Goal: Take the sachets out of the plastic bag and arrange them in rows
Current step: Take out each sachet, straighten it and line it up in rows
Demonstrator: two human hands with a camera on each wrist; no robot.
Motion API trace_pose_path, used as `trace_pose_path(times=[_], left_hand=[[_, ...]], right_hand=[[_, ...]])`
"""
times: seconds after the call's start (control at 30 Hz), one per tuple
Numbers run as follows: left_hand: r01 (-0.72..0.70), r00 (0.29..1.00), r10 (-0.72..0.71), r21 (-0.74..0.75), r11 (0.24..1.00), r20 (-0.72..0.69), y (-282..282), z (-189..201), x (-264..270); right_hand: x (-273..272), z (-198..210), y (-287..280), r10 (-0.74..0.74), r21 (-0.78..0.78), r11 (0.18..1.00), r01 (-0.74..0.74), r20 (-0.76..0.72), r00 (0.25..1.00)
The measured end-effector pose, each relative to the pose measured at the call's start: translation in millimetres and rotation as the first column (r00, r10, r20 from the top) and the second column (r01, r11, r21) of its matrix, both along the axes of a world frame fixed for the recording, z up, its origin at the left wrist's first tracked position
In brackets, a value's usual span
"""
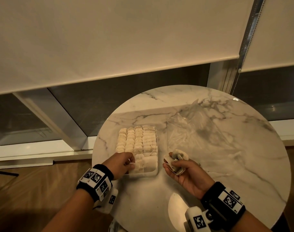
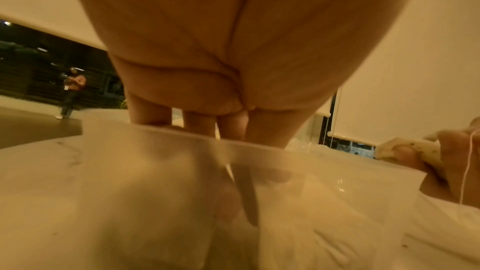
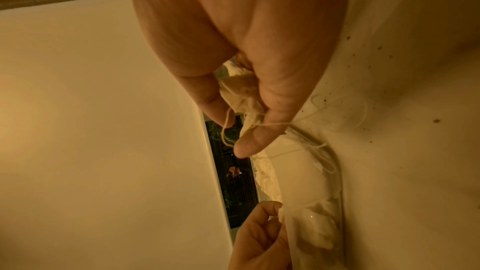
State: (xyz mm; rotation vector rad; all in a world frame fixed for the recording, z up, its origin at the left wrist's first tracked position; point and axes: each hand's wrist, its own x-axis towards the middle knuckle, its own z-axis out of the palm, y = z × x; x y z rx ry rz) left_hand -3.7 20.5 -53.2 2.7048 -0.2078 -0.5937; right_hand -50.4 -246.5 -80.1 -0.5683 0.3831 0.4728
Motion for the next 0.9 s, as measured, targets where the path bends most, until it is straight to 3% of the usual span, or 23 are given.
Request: trace_pose_path(times=[0.53, 0.63, 0.8, 0.9], left_hand=[[0.065, 0.986, -0.121, 0.405, 0.912, 0.115, -4.7, 5.0, 3.6], [0.048, 0.981, -0.113, 0.37, 0.928, 0.156, -6.5, 4.6, 1.7], [0.04, 0.924, -0.13, 0.247, 0.968, 0.36, -16.9, 0.4, -18.5], [0.154, 0.939, -0.209, 0.212, 0.965, 0.273, -23.0, -13.2, -41.5]], right_hand=[[0.9, -0.9, 1.2, 0.007, 0.01, 1.0, -0.007, 0.001, 1.0], [0.0, 0.0, -0.4, 0.009, 0.013, 1.0, -0.009, 0.003, 1.0], [-0.3, 0.6, -1.8, 0.005, 0.007, 1.0, -0.005, 0.005, 1.0], [0.0, 1.5, -1.2, 0.008, 0.007, 1.0, -0.008, 0.006, 1.0]])
